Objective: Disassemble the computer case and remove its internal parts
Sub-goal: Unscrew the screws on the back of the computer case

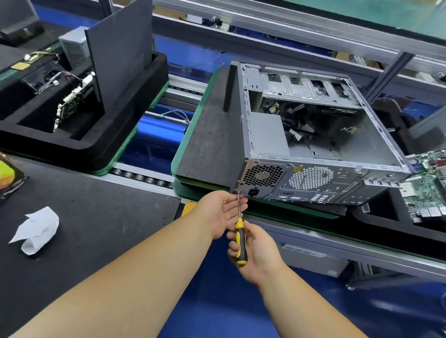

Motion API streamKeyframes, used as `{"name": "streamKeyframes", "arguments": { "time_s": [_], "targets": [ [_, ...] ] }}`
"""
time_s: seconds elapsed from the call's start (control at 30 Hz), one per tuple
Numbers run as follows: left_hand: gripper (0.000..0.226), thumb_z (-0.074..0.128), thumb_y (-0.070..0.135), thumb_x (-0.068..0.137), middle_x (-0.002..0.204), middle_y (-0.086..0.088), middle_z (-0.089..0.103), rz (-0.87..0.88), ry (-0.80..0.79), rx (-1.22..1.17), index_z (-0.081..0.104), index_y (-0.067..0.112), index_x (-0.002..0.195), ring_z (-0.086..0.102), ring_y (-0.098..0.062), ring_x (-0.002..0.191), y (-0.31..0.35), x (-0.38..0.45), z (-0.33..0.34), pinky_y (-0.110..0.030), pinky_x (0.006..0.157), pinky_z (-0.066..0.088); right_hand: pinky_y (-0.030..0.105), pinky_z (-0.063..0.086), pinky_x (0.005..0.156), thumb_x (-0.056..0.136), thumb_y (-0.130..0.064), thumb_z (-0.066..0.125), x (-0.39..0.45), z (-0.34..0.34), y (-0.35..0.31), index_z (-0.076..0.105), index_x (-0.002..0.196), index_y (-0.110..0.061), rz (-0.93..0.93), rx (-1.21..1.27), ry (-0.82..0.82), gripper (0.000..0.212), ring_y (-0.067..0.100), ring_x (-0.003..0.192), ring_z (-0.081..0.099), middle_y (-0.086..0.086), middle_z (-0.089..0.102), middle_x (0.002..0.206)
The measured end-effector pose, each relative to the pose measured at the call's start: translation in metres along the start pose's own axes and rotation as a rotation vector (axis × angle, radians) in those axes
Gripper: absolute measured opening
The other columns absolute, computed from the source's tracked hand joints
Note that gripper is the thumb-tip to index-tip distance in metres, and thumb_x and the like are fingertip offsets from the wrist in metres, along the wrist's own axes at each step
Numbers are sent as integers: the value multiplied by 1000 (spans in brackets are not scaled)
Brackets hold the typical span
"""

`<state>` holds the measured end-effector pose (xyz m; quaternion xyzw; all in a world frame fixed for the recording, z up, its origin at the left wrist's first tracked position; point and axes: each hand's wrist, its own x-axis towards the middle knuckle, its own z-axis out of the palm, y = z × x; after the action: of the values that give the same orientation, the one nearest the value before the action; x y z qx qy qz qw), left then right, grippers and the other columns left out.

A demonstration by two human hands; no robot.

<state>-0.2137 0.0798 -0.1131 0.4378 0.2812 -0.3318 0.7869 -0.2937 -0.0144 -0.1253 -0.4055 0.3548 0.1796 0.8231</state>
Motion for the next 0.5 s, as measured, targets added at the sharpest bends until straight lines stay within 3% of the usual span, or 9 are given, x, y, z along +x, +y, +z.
{"name": "streamKeyframes", "arguments": {
  "time_s": [0.27, 0.43, 0.5],
  "targets": [
    [24, 45, 8, 99, 98, -9, 74, -14, 15, -16, 68, 3, 104, 69, -20, 95, 2, -1, 3, -32, 78, 55, 24, 46, 43, 96, -35, 60, 2, -4, 5, 72, 99, -7, -73, -131, 134, 31, 14, 48, 56, 5, 68, 70],
    [16, 52, 13, 99, 95, -3, 70, -12, 57, 121, 67, 10, 98, 64, -15, 93, 0, -4, 7, -36, 98, 49, 22, 40, 42, 94, -33, 64, 3, 1, 7, 66, 94, -14, -109, -199, 110, 18, 10, 46, 48, -1, 64, 69],
    [10, 57, 13, 96, 90, -2, 68, -5, 114, 208, 67, 11, 95, 63, -13, 88, 0, -5, 9, -35, 98, 50, 22, 39, 42, 94, -31, 65, 2, 3, 6, 65, 95, -12, -98, -196, 102, 19, 10, 45, 46, 1, 63, 68]
  ]
}}
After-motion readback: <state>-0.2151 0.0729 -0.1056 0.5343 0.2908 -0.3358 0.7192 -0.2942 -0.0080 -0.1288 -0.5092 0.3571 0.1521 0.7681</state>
